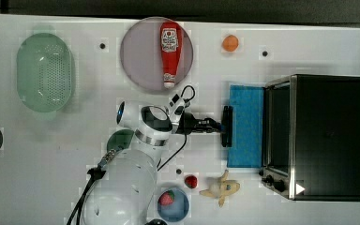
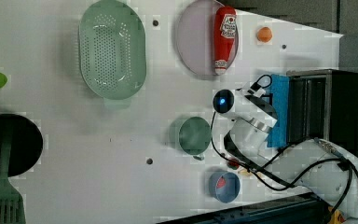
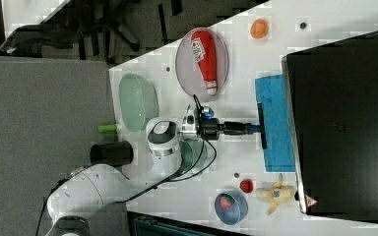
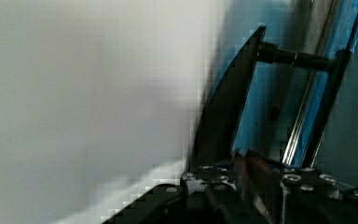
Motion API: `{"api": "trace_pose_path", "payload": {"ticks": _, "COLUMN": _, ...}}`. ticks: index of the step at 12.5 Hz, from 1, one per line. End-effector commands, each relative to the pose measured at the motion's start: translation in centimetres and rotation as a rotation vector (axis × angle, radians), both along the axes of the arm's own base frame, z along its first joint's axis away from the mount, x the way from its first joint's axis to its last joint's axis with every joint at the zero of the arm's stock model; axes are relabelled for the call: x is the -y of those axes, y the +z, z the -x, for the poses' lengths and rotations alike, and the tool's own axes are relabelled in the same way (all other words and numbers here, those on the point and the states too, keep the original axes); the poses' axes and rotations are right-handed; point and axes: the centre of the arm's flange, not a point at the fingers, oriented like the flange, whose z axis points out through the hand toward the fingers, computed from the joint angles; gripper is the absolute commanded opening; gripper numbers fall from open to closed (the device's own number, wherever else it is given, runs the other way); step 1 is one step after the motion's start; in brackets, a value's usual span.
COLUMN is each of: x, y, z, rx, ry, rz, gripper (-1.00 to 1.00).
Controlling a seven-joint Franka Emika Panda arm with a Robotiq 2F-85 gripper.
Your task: Flap open oven.
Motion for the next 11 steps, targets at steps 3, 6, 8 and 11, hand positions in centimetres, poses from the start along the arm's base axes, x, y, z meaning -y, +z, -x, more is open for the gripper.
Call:
{"api": "trace_pose_path", "payload": {"ticks": 3, "x": -1.9, "y": 9.0, "z": -5.5, "rx": 0.264, "ry": -0.119, "rz": -0.218, "gripper": -0.65}}
{"api": "trace_pose_path", "payload": {"ticks": 6, "x": -2.4, "y": 15.0, "z": -7.1, "rx": 0.383, "ry": -0.263, "rz": -0.363, "gripper": -0.65}}
{"api": "trace_pose_path", "payload": {"ticks": 8, "x": -2.1, "y": 19.5, "z": -7.9, "rx": 0.465, "ry": -0.349, "rz": -0.448, "gripper": -0.65}}
{"api": "trace_pose_path", "payload": {"ticks": 11, "x": 0.0, "y": 26.4, "z": -8.3, "rx": 0.584, "ry": -0.508, "rz": -0.573, "gripper": -0.65}}
